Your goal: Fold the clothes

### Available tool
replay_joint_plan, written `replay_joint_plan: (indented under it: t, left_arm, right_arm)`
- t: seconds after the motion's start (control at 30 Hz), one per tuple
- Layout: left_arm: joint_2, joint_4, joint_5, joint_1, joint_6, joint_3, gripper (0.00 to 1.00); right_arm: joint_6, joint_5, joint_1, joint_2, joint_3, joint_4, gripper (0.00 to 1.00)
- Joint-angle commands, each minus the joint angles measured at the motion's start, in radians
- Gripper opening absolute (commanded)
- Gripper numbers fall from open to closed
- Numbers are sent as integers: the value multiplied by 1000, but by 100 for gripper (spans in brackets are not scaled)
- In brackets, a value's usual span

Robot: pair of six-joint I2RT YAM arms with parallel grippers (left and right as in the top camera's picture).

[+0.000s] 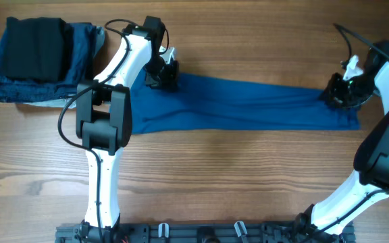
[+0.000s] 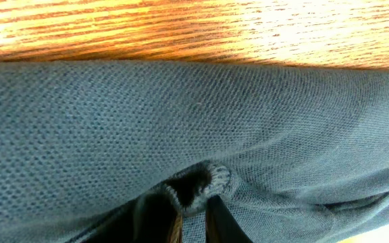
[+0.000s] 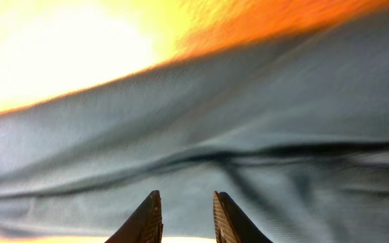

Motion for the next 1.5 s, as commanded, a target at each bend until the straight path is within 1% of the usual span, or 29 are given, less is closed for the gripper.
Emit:
replay_joint_plan:
  t: [0.0, 0.1, 0.2, 0.23, 0.3, 0.37, 0.53, 0.67, 0.8, 0.9, 0.93, 1.0, 1.03, 1.2, 1.33, 1.37, 1.43, 1.47]
  left_arm:
    - [25, 6, -71, 16, -6, -7, 13]
    - [25, 5, -71, 16, -6, -7, 13]
    - [25, 7, -71, 14, -6, -7, 13]
    - [25, 7, -71, 13, -6, -7, 13]
    - [25, 6, -71, 13, -6, -7, 13]
    - [25, 2, -71, 13, -5, -7, 13]
    - [25, 2, -71, 13, -5, -7, 16]
    - [25, 0, -71, 13, -5, -7, 16]
    - [25, -9, -71, 13, -5, -7, 15]
    - [25, -9, -71, 13, -5, -7, 15]
    - [25, -9, -71, 13, -5, -7, 15]
    - [25, -9, -71, 13, -5, -7, 15]
    - [25, -9, -71, 13, -5, -7, 15]
    - [25, -9, -79, 13, -5, -7, 15]
    - [25, -9, -79, 13, -5, -7, 15]
    - [25, -9, -79, 13, -5, -7, 15]
    - [25, -8, -79, 13, -5, -7, 9]
    - [25, -8, -79, 13, -5, -7, 7]
  right_arm:
    - [23, 170, -8, 7, 50, 10, 30]
    - [59, 174, -50, 7, 50, 58, 32]
    - [60, 3, -143, 7, 50, 126, 37]
    - [80, -36, -170, 7, 50, 144, 38]
    - [189, -50, -228, 7, 50, 183, 40]
    - [224, -135, -272, 8, 50, 204, 40]
    - [345, -186, -286, 13, 47, 255, 41]
    - [427, -233, -286, 77, 47, 294, 41]
    - [426, -256, -285, 152, 47, 313, 41]
    - [426, -261, -285, 156, 47, 333, 40]
    - [426, -260, -285, 156, 47, 340, 39]
    - [437, -260, -285, 156, 47, 349, 31]
    - [451, -260, -285, 156, 47, 351, 30]
    - [454, -294, -282, 156, 40, 355, 29]
    - [487, -294, -277, 156, 40, 337, 29]
    - [486, -294, -274, 156, 40, 337, 27]
    - [486, -293, -267, 156, 40, 340, 12]
    - [484, -288, -262, 157, 40, 350, 7]
